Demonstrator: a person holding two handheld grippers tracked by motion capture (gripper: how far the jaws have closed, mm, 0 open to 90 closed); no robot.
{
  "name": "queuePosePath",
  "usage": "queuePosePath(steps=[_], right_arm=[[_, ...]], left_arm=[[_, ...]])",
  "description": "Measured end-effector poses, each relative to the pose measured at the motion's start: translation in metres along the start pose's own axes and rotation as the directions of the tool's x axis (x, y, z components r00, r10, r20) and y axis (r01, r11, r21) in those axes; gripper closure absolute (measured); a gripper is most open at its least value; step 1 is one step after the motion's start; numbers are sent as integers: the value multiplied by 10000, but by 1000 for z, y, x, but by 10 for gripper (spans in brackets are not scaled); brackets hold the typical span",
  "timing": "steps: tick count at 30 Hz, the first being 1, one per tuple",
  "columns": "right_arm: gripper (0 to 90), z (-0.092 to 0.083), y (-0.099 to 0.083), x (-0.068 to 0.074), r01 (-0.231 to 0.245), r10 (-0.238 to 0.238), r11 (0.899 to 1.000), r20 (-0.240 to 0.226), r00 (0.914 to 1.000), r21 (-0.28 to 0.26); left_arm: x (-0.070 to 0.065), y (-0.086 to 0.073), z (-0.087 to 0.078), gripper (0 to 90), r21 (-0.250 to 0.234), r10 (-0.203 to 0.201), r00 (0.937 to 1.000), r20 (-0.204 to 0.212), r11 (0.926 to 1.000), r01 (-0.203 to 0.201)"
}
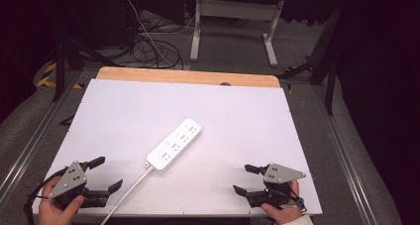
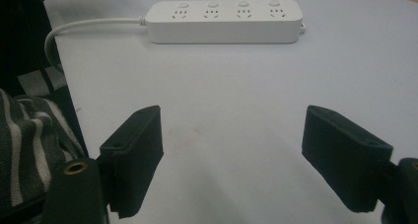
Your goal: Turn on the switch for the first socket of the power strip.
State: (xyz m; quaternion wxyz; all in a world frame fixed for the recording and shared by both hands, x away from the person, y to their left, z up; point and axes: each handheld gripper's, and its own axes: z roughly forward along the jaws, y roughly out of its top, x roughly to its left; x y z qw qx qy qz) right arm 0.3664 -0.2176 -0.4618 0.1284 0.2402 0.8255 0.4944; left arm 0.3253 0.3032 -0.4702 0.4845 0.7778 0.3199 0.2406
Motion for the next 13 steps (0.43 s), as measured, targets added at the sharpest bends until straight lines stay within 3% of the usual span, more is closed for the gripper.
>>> queuePosePath(steps=[4, 9, 13], right_arm=[[240, 0, 0, 0, -7, 7, 10000, -5, 10000, -15], [240, 1, 0, 0, -9, 9, 10000, -5, 10000, 15], [240, 1, 0, -1, -14, 14, 10000, 1, 10000, 18]], left_arm=[[1, 1, 0, 101, -228, 117, 9999, -11, 9997, -117], [6, 2, 0, 80, -239, -473, 9975, 521, 9985, 486], [6, 3, 0, 80, -168, -343, 9987, 387, 9992, 349]])
